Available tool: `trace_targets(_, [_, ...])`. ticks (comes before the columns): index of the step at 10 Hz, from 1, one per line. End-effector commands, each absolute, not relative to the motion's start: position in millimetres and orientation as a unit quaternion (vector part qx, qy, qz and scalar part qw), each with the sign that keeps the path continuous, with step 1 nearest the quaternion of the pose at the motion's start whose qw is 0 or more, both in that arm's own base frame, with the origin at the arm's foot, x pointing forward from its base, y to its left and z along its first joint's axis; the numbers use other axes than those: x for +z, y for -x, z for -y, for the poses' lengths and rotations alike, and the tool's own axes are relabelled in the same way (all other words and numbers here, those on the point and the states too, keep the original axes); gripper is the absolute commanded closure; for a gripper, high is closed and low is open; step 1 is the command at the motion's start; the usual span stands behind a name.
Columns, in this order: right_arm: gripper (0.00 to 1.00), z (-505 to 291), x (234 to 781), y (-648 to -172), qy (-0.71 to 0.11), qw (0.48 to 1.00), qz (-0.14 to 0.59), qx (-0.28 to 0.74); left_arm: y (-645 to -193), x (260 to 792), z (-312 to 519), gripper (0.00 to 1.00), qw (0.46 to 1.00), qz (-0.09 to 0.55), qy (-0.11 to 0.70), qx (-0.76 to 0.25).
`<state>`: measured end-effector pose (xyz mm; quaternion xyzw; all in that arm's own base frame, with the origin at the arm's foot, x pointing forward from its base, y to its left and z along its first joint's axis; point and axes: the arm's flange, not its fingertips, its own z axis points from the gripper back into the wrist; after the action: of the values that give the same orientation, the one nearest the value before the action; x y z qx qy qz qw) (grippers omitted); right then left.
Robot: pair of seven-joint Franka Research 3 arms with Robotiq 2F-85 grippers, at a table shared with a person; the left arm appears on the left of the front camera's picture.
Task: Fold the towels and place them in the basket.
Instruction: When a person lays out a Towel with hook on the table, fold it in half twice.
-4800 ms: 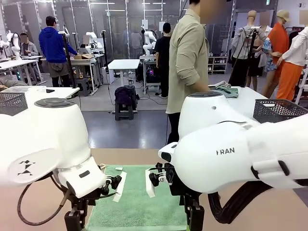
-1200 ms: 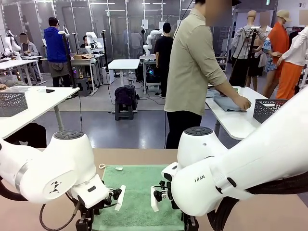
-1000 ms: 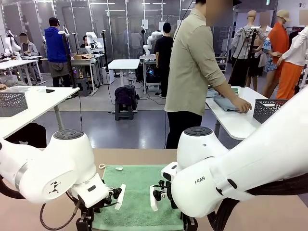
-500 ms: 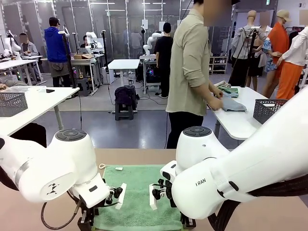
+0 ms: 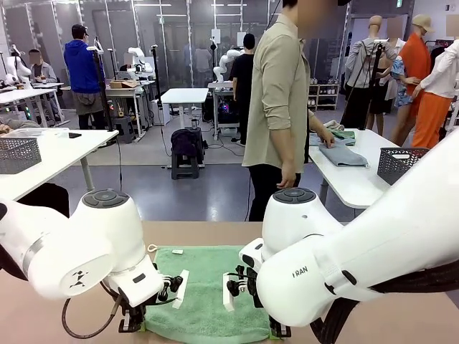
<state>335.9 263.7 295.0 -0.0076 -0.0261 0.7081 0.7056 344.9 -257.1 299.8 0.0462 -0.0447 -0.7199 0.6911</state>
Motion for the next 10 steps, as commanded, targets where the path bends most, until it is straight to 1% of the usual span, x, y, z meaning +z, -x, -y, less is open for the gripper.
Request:
trace_targets(1, [1.00,-260,282,-327,0.023,0.711,0.018,0.702,-286,283,209,1.00,0.692,0.061,-0.063,-0.717])
trace_targets(2, [1.00,-260,284,-327,0.023,0.712,0.014,0.702,-286,284,208,1.00,0.691,0.068,-0.054,-0.717])
trace_targets(3, [1.00,-264,295,-336,0.009,0.705,0.026,0.708,-345,300,257,1.00,0.691,0.045,-0.047,-0.720])
trace_targets(7, [1.00,-264,295,-336,0.009,0.705,0.026,0.708,-345,300,257,1.00,0.691,0.045,-0.047,-0.720])
trace_targets(8, [0.96,-264,296,-336,0.010,0.705,0.026,0.709,-346,300,257,0.96,0.691,0.047,-0.047,-0.720])
trace_targets(10, [0.96,-261,311,-337,0.009,0.707,0.030,0.707,-350,320,251,0.96,0.707,0.043,-0.054,-0.704])
